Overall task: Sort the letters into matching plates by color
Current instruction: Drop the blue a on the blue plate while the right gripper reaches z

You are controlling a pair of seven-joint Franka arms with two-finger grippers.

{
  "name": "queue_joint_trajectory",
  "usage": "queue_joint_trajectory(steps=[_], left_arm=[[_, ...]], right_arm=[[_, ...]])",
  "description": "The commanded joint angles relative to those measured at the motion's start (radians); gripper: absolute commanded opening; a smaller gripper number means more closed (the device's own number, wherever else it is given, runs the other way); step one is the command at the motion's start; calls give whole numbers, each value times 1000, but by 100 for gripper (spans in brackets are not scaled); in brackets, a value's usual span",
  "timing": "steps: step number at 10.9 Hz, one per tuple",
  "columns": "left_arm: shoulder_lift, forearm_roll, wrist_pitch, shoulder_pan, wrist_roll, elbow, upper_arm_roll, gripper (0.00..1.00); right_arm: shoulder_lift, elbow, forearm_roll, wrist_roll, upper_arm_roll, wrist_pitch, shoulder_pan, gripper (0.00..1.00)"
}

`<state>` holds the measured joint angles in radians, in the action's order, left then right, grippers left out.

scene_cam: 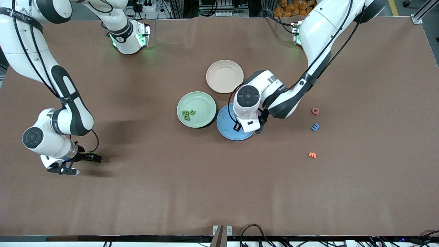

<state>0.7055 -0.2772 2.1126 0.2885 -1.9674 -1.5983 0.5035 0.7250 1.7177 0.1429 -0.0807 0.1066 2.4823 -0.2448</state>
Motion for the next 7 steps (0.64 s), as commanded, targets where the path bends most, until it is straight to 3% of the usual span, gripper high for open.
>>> queue_joint_trajectory(steps=[1,7], left_arm=[[-3,12,-2,0,27,23,-10,100],[-93,12,-54,-130,396,12,-8,100]], right_arm=[[-16,59,0,10,16,53,-18,100],[-56,119,3,12,18,55,-24,100]])
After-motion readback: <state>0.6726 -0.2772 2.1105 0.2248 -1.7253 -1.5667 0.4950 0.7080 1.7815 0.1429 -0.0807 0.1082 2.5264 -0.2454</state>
